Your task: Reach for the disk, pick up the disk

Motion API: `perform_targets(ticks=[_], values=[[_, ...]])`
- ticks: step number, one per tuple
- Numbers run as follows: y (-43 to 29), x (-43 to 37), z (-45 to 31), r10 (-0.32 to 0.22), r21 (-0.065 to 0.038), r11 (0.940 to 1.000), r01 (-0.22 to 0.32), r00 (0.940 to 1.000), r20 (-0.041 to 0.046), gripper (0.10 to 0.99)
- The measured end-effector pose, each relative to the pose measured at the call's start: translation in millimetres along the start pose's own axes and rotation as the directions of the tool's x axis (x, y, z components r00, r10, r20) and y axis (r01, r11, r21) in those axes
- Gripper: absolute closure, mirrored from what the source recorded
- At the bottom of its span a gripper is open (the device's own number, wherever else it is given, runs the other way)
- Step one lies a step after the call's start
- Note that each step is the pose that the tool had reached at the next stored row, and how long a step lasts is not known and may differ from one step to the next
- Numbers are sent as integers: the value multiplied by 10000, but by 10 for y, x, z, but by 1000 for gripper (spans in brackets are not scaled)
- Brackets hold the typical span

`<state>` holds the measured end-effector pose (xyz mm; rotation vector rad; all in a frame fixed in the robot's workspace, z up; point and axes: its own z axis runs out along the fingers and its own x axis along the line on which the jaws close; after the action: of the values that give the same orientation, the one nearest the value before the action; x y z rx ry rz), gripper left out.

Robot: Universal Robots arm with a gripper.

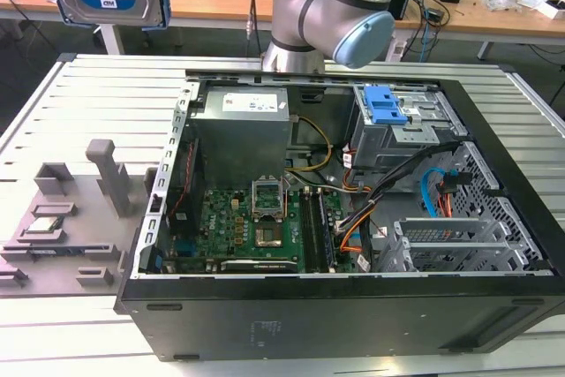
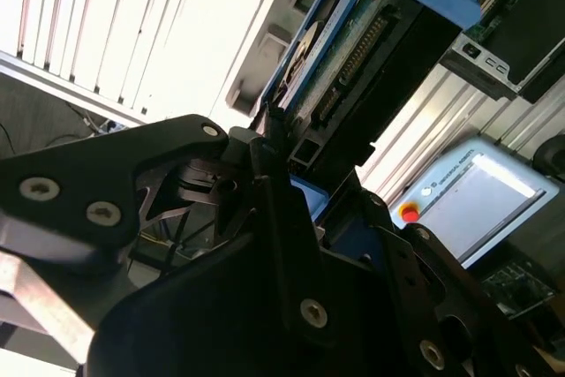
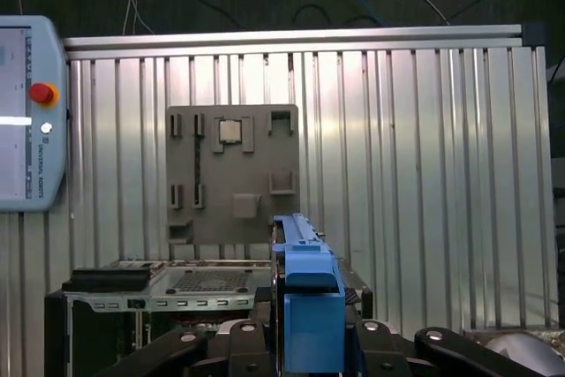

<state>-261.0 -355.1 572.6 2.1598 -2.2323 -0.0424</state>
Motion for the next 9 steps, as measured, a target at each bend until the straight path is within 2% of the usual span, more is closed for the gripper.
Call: perform_targets(ticks=[9], values=[[-67, -3, 114, 0, -1, 10000, 0, 10000, 0, 718]])
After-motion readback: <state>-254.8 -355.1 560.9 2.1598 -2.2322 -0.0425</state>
